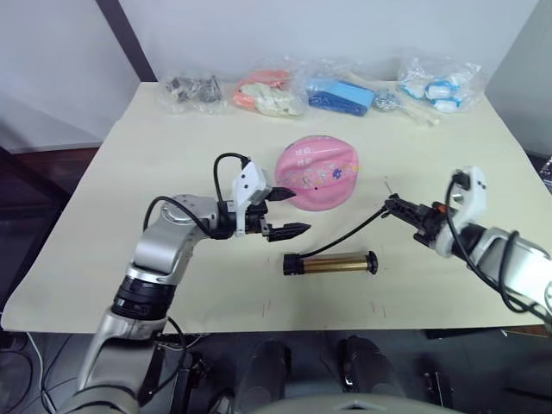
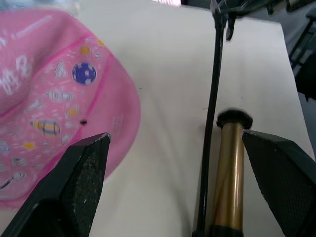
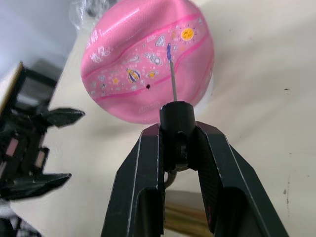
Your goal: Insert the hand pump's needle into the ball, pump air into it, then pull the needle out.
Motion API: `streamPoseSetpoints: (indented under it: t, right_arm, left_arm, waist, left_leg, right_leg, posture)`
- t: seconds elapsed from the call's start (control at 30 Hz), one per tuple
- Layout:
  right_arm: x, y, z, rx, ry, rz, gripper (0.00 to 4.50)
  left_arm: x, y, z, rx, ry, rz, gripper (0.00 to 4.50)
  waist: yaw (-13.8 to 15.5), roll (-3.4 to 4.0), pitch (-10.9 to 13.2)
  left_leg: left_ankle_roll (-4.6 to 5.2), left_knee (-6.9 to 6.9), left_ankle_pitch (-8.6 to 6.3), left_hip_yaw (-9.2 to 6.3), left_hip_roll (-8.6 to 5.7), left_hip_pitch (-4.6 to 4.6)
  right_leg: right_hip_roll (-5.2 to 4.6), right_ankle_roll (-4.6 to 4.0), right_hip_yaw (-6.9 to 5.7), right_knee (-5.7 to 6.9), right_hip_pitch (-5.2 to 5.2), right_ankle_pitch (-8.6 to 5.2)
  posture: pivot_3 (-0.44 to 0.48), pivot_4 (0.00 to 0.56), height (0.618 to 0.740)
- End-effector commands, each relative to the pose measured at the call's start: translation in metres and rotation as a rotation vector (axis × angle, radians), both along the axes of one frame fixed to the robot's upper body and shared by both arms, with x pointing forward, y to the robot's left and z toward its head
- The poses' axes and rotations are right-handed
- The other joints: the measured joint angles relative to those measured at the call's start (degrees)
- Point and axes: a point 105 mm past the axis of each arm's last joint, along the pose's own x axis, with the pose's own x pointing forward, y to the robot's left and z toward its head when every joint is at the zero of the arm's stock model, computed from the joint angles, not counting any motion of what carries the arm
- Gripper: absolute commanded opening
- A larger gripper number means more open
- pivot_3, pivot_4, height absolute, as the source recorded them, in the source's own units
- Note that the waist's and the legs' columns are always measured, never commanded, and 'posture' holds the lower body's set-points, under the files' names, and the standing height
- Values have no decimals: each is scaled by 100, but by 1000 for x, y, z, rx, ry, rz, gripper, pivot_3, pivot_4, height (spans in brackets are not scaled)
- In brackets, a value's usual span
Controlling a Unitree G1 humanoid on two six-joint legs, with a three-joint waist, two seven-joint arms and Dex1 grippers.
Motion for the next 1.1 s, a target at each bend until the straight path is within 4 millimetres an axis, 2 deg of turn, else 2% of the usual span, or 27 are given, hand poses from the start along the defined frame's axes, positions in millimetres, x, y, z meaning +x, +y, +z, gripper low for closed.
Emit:
streamPoseSetpoints:
  t: [0.03,0.23,0.47,0.63,0.8,0.93,1.1]
  right_arm:
    - [0,16,13,125,38,76,398]
    - [10,21,12,118,81,112,398]
    - [22,22,6,70,141,134,398]
    - [24,26,-2,49,189,152,398]
    - [30,29,1,57,196,149,398]
    - [34,33,7,62,187,151,398]
    - [35,39,9,68,184,160,398]
  left_arm:
    - [12,13,24,9,-101,37,4500]
    - [35,28,44,67,-161,66,4500]
    - [57,32,54,144,-198,45,4500]
    - [77,34,72,217,-242,62,4500]
    - [93,30,79,320,-268,89,4500]
    - [95,16,83,341,-248,44,4500]
    - [93,9,87,357,-222,-2,4500]
  waist:
    - [4,-1,0]
    - [11,-3,2]
    - [-28,-3,2]
    - [-91,-6,3]
    - [-121,-6,3]
    - [-125,-6,3]
    - [-116,-6,3]
  left_leg:
    - [0,-3,0,-2,0,-3]
    - [1,-4,-1,-4,-1,-19]
    - [1,0,0,-5,-4,-59]
    - [1,6,0,-18,-6,-86]
    - [1,6,0,-18,-8,-87]
    - [2,6,0,-19,-8,-88]
    - [2,10,0,-20,-9,-88]
  right_leg:
    - [0,0,-2,-1,-2,0]
    - [-5,-1,-6,-6,-12,1]
    - [-5,0,-10,-4,-53,1]
    - [-7,-1,-28,-3,-67,2]
    - [-9,0,-27,-3,-69,2]
    - [-8,0,-28,7,-73,2]
    - [-9,0,-29,13,-73,2]
  posture:
    - [0,150,740]
    - [0,150,740]
    - [0,150,740]
    - [0,150,740]
    - [0,150,740]
    - [0,150,740]
    - [0,150,740]
